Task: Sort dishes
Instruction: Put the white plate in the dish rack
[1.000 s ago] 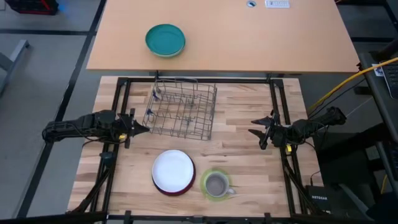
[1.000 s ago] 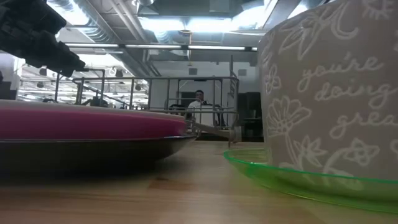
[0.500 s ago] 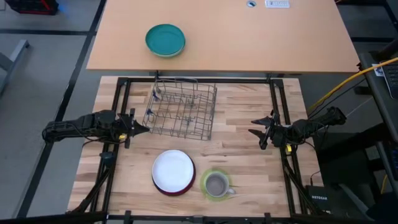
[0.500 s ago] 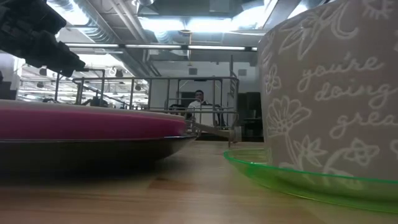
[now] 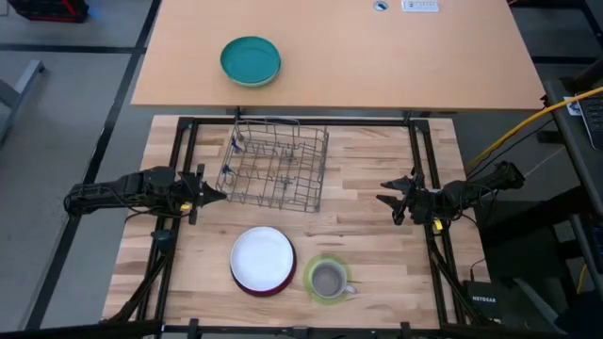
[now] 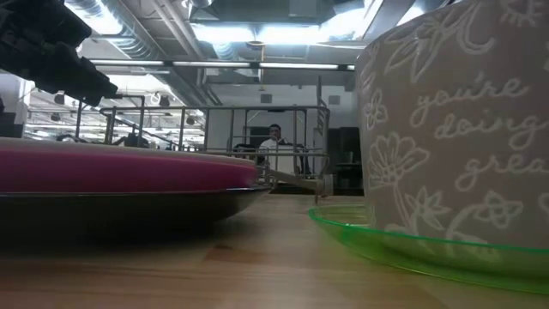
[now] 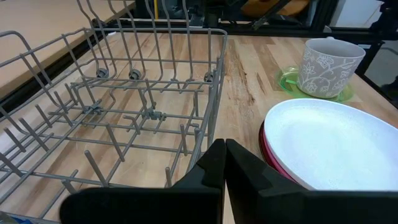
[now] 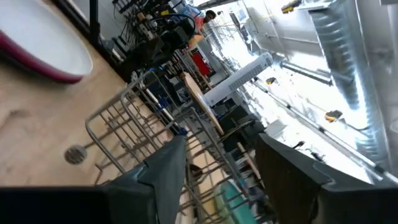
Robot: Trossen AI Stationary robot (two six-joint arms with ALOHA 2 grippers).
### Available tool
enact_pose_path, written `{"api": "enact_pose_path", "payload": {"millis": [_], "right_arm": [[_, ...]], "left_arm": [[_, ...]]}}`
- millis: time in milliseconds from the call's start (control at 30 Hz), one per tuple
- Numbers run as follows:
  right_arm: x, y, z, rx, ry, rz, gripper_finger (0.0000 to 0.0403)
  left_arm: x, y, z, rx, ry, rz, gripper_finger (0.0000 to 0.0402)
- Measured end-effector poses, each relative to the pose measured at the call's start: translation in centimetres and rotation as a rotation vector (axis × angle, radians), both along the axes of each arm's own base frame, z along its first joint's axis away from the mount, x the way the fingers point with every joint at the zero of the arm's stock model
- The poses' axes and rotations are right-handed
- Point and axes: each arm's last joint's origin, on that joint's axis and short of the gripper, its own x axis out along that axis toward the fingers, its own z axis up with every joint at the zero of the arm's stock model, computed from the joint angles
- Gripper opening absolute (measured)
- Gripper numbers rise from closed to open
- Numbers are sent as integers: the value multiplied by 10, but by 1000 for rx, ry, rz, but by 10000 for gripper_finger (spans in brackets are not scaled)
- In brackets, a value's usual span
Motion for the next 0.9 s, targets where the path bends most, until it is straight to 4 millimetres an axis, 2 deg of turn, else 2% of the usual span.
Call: {"api": "enact_pose_path", "payload": {"millis": [467,700,900], "right_arm": [[0,0,0,4,-1,3,198],[0,2,0,122,-17,94,198],[0,2,0,148,-18,104,198]], "left_arm": [[0,0,0,0,0,1,1],[0,0,0,101,0,-32,1],[3,0,9,-43,-101,6,1]]}}
